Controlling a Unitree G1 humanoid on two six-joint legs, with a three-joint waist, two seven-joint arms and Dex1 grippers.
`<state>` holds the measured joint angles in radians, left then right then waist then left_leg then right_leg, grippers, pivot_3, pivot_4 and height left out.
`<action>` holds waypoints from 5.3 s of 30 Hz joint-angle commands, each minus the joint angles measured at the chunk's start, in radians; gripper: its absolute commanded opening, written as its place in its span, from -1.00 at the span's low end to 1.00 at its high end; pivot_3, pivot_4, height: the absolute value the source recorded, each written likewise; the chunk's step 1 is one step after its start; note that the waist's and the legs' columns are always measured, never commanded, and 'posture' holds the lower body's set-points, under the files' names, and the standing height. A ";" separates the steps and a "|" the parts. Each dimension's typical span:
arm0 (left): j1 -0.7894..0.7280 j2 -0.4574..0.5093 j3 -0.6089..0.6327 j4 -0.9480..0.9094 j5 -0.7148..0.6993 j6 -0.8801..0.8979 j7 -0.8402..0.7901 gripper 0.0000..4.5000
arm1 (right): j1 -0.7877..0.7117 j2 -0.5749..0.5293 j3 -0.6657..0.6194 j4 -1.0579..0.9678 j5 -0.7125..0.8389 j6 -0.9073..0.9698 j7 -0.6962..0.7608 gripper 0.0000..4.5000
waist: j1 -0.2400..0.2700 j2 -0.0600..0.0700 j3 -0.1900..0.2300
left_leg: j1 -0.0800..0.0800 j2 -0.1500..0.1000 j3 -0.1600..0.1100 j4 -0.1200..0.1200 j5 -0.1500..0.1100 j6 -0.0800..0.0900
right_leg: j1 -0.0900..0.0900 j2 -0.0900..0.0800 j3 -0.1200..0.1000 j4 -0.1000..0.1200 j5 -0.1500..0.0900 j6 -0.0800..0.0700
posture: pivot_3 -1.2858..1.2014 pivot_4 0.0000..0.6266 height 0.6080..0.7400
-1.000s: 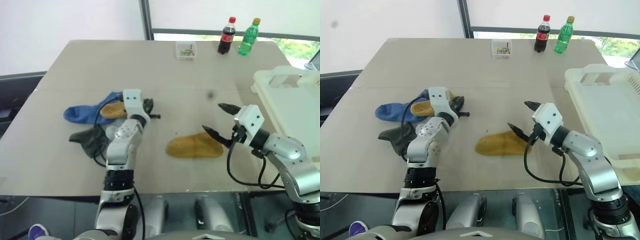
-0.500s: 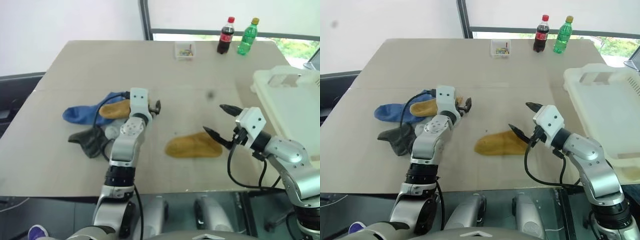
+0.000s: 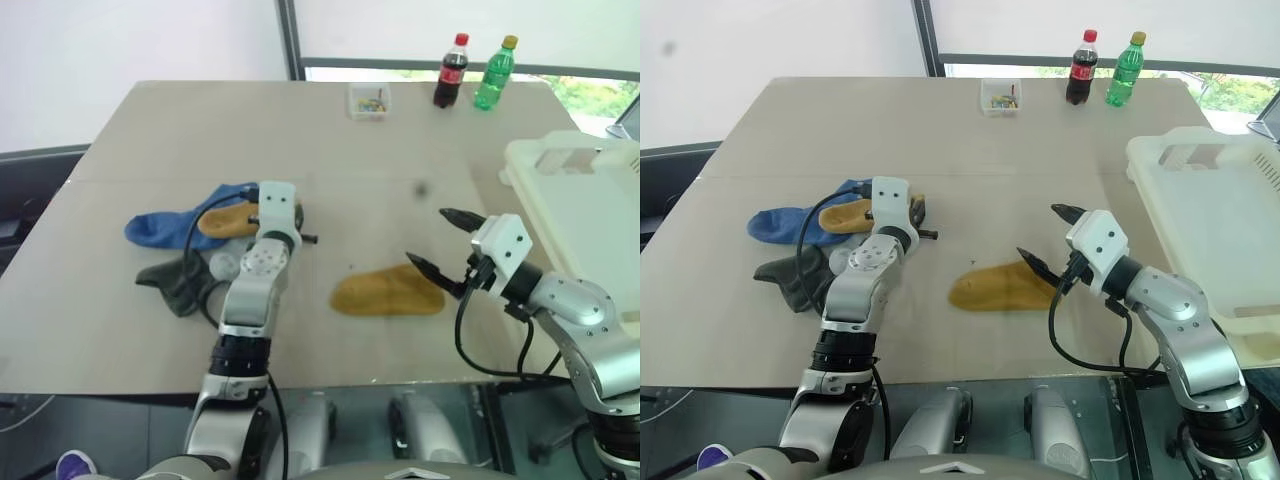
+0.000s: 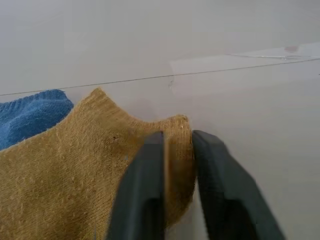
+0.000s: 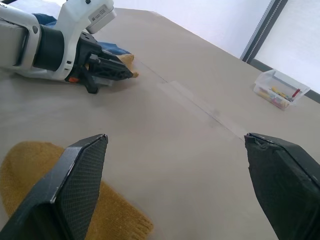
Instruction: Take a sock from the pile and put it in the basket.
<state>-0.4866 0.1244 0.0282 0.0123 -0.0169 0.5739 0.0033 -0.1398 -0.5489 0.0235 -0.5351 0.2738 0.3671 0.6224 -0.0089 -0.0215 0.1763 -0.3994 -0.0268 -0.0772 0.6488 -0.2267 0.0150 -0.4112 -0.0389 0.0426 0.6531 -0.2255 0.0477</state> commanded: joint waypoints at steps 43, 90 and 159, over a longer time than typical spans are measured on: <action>-0.107 0.023 0.139 0.147 -0.049 -0.051 0.103 -0.96 | 0.009 0.005 -0.018 -0.050 -0.014 -0.019 -0.035 1.00 | -0.003 0.000 0.000 | 0.001 0.001 0.001 0.001 0.000 0.000 | 0.000 0.001 0.001 0.002 0.000 0.000 | 0.03 -0.52 1.00; -0.123 0.019 0.111 0.085 0.019 -0.256 0.117 -0.96 | -0.002 0.005 -0.016 -0.046 -0.009 -0.024 -0.026 1.00 | 0.001 0.000 0.000 | 0.000 -0.002 -0.001 0.000 0.000 0.000 | 0.000 -0.002 -0.001 0.002 0.000 0.000 | 0.03 -0.52 1.00; -0.127 -0.048 -0.219 -0.016 -0.238 0.173 -0.488 -0.96 | -0.202 0.085 0.038 0.128 -0.021 0.319 -0.133 1.00 | 0.007 0.001 0.001 | -0.001 -0.004 -0.001 0.001 0.000 0.000 | 0.000 -0.003 -0.002 0.002 0.000 0.000 | 0.03 -0.52 1.00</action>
<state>-0.5930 0.0868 -0.1883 -0.0368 -0.2685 0.7720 -0.5033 -0.3378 -0.4510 0.1058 -0.3393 0.2374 0.6840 0.4846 -0.0020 -0.0206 0.1772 -0.4001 -0.0304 -0.0786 0.6493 -0.2266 0.0153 -0.4115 -0.0420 0.0408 0.6555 -0.2259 0.0480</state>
